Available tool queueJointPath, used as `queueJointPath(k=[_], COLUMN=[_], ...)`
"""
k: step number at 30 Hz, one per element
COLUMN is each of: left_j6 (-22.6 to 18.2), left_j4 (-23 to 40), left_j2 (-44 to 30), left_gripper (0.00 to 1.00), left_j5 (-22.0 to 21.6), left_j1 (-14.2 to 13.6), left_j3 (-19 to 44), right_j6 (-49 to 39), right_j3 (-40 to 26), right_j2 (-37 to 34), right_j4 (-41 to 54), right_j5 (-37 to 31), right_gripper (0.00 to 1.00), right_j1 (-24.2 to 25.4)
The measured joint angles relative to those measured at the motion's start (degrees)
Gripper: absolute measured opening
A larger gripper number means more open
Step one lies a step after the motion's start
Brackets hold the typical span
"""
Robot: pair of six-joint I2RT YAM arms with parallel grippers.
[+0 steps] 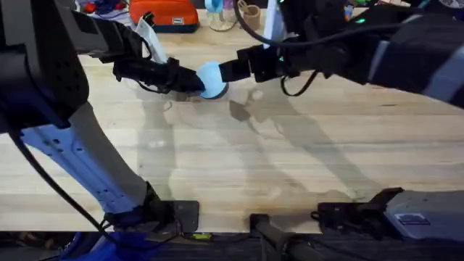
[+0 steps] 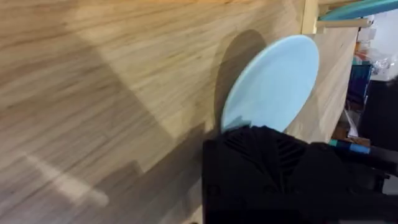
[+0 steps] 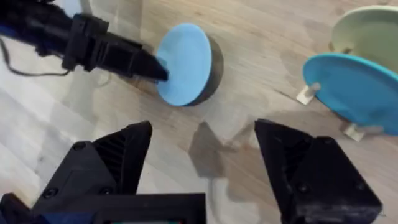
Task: Pick up the plates from the table one by one and place each into a slot on the dish rack.
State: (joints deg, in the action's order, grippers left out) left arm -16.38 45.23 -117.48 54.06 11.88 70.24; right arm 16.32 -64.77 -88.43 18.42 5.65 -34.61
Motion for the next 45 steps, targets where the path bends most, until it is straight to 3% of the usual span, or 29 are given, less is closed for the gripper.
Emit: queueJointPath(k=[21, 45], left_j6=[0.0, 0.0], left_j4=[0.0, 0.0], left_j2=[0.0, 0.0], left_gripper=[0.041, 0.041], left_j5=[0.0, 0.0], left_j1=[0.0, 0.0], left_j3=[0.0, 0.0], right_j6=[3.3, 17.3], right_j3=[0.0, 0.0], right_j2=[-12.6, -20.0], right_j4=[-13.5, -24.9], right_j5=[1.7, 3.2], right_gripper=[0.995, 0.993], right_j1=[-1.4, -1.9])
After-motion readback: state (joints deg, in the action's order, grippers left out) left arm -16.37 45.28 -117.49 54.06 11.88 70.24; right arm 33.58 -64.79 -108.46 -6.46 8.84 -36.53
